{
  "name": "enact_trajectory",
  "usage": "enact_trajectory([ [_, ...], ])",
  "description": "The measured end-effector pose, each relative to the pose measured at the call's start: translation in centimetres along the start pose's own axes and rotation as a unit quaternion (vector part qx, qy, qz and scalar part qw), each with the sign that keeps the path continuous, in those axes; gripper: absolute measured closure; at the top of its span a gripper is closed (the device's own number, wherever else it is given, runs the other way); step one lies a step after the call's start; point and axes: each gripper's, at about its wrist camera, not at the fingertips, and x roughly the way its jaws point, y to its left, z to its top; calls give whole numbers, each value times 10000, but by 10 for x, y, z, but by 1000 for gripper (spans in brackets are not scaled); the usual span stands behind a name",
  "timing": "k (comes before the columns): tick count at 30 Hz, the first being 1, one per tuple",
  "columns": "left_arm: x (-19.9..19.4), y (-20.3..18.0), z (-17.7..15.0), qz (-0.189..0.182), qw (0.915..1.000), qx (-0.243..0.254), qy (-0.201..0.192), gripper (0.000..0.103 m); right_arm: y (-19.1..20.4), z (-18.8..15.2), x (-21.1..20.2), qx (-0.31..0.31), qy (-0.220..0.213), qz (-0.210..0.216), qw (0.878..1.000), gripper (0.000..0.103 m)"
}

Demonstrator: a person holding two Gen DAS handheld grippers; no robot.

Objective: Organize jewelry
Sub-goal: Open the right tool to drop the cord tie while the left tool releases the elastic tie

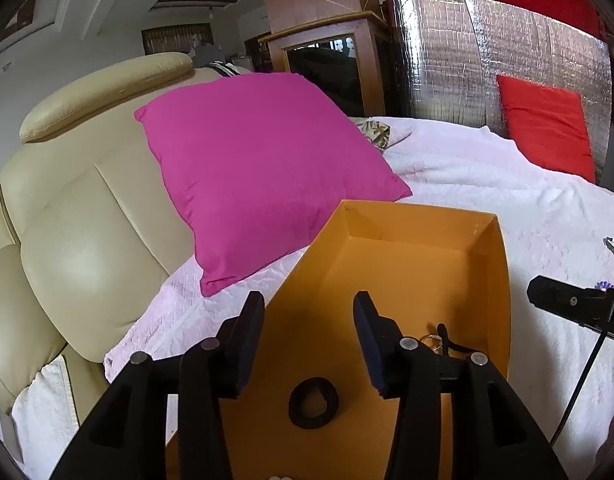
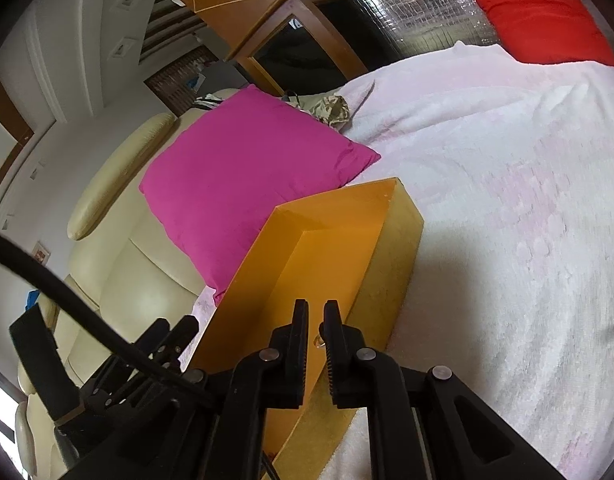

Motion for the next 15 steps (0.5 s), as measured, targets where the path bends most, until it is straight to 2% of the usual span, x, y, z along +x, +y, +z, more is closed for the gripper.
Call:
enact_trajectory([
  [1,-1,0,0,1,10000,-9,-9,54,-1,0,0,12,14,-10,10000,91],
  [4,-2,-1,1,-22,10000,-45,-51,51,-3,-1,-3,10,-3,-61,10000,76],
  [8,-7,-4,2,-95,9998,-101,-131,43,-7,-1,-12,-52,-74,-176,9998,76],
  [15,-13,-20,7,-349,9991,-186,-179,37,-28,3,-34,3,-188,-422,9989,76],
])
